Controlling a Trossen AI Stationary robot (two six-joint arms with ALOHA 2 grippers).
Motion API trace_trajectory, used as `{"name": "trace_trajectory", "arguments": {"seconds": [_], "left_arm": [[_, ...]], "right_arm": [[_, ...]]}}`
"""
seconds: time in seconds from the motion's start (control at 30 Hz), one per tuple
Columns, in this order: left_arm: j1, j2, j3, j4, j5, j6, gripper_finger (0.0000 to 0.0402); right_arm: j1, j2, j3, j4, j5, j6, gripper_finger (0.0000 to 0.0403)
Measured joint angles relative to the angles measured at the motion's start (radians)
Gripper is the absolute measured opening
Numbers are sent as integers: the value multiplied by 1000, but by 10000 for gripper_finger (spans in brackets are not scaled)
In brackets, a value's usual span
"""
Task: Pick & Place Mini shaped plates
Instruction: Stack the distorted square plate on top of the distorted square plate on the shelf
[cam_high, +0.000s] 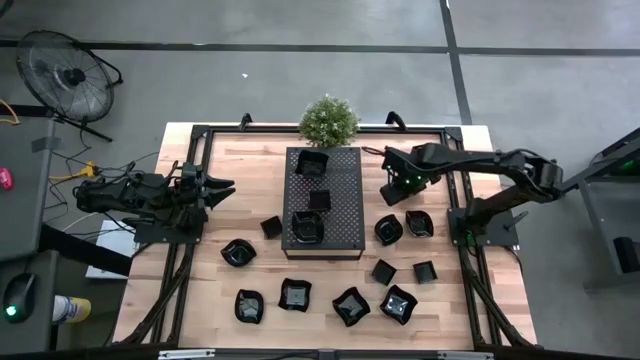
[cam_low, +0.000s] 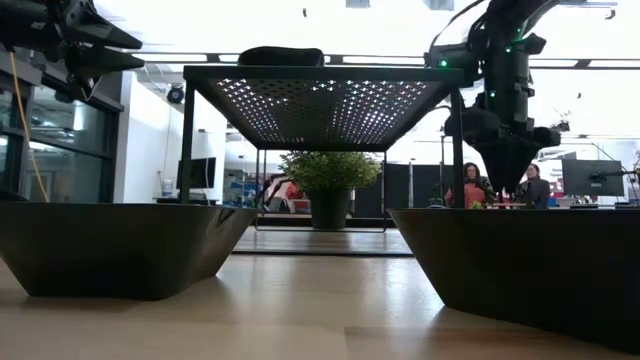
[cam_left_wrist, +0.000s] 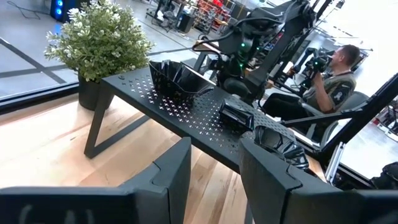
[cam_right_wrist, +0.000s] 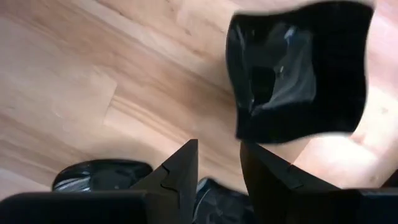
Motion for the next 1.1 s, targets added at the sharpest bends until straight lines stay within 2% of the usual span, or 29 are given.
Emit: {"name": "trace_trajectory", "arguments": {"seconds": [0.13,0.4,0.5,0.97,1.1], "left_arm": [[0,0,0,0,0,-1,131],[0,0,0,0,0,-1,131],[0,0,0,0,1,-1,131],[0,0,0,0,3,-2,131],[0,0,0,0,3,-3,131]], "right_arm": [[-27,0,0,37,-6,-60,131],[-70,12,0,71,8,-118,204],[-77,48,0,78,4,-142,220],[-77,200,0,120,32,-161,205],[-78,210,0,114,88,-161,197]]}}
